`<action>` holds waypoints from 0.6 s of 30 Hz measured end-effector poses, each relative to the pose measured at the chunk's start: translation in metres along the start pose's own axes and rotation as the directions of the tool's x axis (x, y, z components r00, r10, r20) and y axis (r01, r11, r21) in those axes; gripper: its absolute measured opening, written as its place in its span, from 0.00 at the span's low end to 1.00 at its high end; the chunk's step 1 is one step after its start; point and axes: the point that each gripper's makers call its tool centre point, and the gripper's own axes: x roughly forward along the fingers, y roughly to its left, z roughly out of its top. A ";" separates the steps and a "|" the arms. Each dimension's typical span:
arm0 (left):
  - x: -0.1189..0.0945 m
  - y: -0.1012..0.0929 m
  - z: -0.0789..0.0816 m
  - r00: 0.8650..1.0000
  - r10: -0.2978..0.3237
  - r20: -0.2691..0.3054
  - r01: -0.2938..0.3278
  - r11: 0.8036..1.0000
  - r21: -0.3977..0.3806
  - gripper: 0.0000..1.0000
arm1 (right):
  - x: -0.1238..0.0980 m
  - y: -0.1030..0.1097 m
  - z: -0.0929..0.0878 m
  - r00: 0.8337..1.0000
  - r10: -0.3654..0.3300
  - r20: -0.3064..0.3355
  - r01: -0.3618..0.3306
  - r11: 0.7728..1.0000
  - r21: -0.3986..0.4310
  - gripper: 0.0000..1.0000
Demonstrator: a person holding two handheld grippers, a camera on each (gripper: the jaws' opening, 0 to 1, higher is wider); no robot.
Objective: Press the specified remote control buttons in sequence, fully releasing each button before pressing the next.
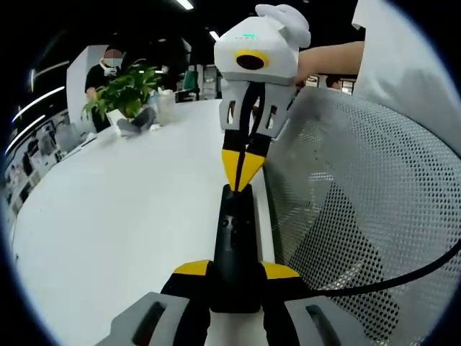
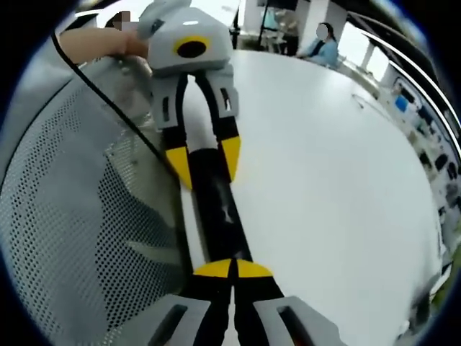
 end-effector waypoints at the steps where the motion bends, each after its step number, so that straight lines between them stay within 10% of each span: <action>1: 0.000 0.000 0.000 1.000 0.000 0.000 0.000 1.000 0.001 0.25 | 0.000 0.000 0.000 1.000 0.006 -0.006 -0.006 1.000 0.011 0.00; 8: 0.000 -0.001 0.001 1.000 0.001 0.000 -0.001 1.000 0.000 0.25 | -0.007 -0.011 0.007 0.990 0.046 0.136 -0.064 0.990 0.126 0.00; 18: 0.000 0.000 0.000 1.000 0.000 0.000 0.000 1.000 -0.001 0.25 | 0.002 0.004 0.010 0.994 0.078 0.075 -0.075 0.996 -0.042 0.00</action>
